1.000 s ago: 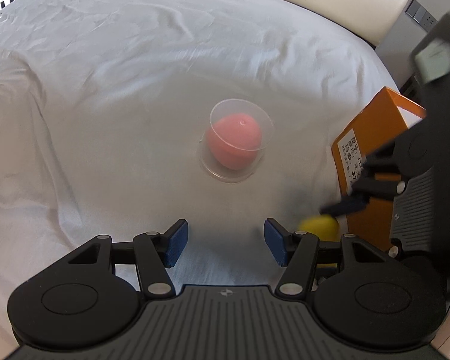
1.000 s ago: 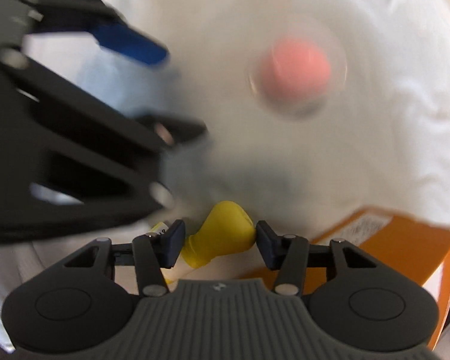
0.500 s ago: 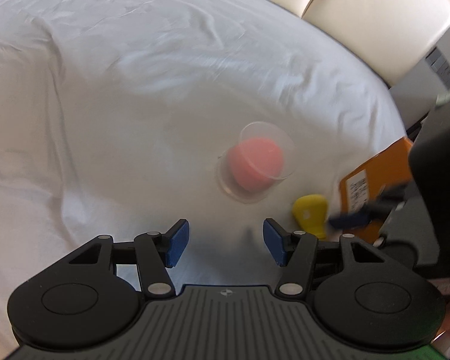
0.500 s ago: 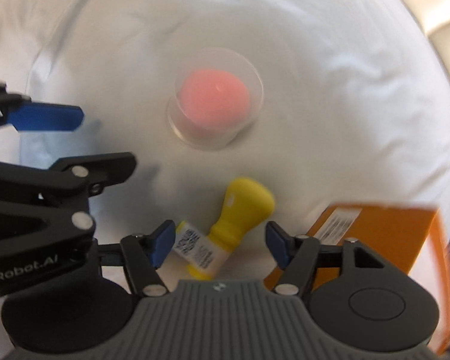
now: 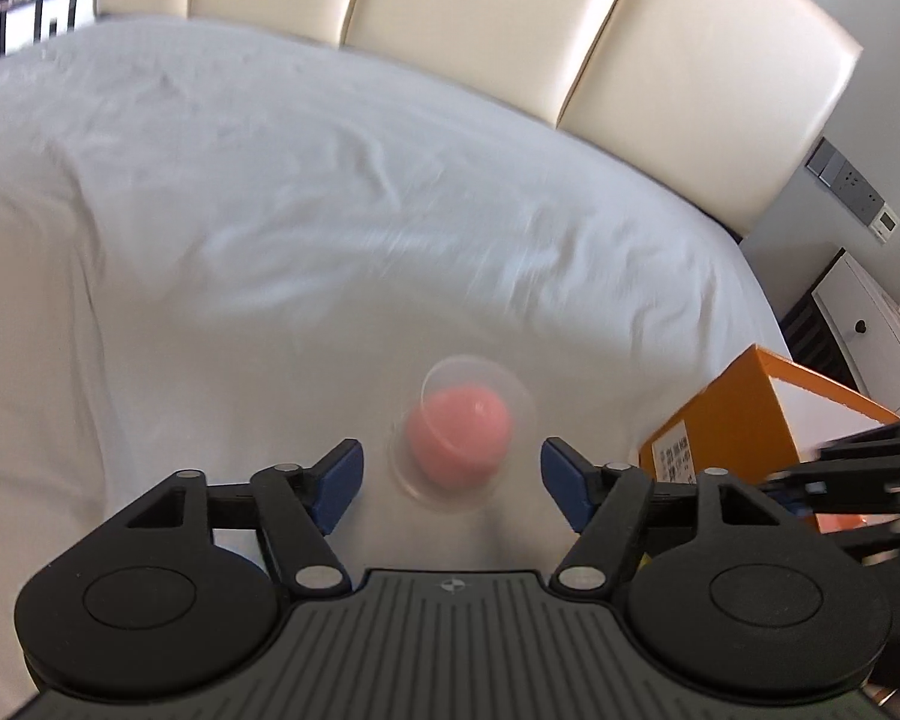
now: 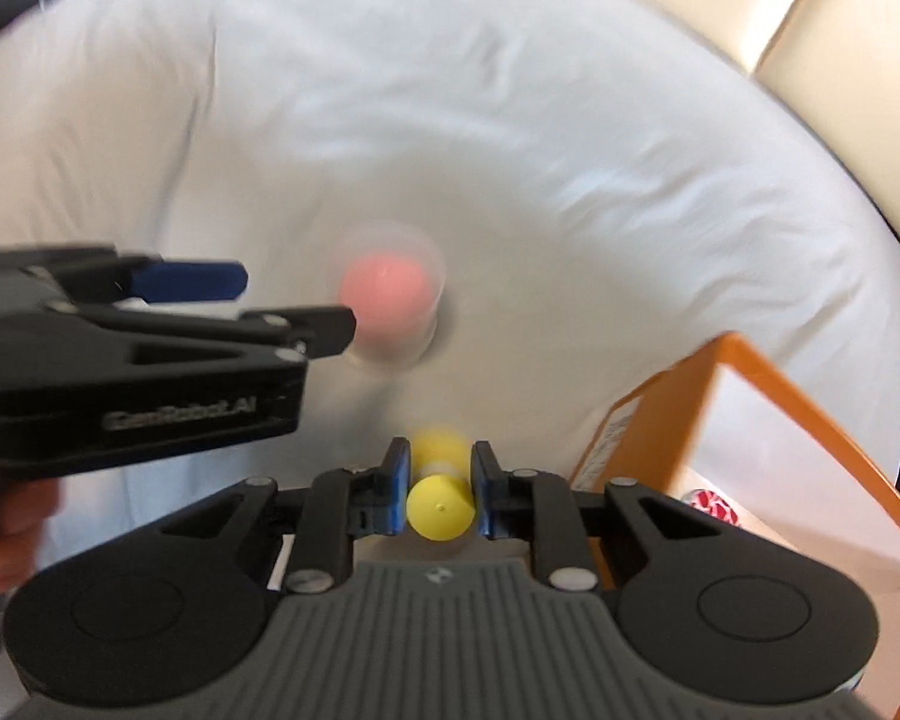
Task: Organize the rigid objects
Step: 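Grasp the yellow bulb-topped bottle with the right gripper and lift it, then carry the yellow bottle with the right gripper while the left grasps the sponge cup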
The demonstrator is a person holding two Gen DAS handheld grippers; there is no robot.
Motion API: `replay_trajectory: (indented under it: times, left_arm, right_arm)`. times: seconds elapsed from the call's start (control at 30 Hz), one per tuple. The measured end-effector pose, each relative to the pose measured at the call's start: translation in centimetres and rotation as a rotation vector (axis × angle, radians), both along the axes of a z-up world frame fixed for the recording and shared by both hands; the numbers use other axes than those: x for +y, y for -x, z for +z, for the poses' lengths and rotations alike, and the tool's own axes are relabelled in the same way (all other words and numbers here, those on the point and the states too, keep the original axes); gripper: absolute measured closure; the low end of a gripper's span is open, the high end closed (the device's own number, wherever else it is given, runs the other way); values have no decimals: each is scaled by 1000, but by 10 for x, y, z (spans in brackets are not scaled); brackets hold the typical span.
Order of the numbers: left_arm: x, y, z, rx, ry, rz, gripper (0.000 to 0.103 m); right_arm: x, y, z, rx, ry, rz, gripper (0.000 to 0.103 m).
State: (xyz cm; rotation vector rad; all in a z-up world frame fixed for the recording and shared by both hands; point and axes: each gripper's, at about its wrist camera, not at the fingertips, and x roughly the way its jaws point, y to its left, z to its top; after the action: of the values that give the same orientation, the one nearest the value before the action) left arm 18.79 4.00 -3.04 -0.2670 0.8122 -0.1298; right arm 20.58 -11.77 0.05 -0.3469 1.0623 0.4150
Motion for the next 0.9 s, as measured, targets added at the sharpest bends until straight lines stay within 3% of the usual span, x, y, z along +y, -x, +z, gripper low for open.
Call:
replay_trajectory:
  times: [0.13, 0.33, 0.37, 0.4, 0.5, 0.6, 0.7, 0.9]
  left_arm:
    - [-10, 1, 5, -41, -38, -24, 18]
    - [-39, -3, 8, -14, -173, -111, 18]
    - [-44, -7, 8, -11, -198, -126, 18]
    - [-49, -10, 9, -12, -220, -136, 17]
    - [-56, -27, 5, -23, -271, -155, 16]
    - [-60, -40, -9, -30, -333, -161, 16]
    - [-61, -46, -22, -33, -349, -169, 16]
    - [-70, -51, -42, -42, -429, -180, 16]
  right_arm:
    - [-33, 24, 20, -47, -141, -98, 83]
    - [-107, 55, 57, -173, -381, -262, 84]
    - [-119, 60, 64, -195, -413, -293, 87]
    - [-129, 63, 71, -218, -429, -326, 103]
    - [-159, 69, 78, -279, -397, -399, 103]
    - [-180, 69, 62, -280, -357, -440, 103]
    - [-190, 69, 43, -298, -255, -464, 103]
    - [-206, 76, 24, -281, -232, -479, 100]
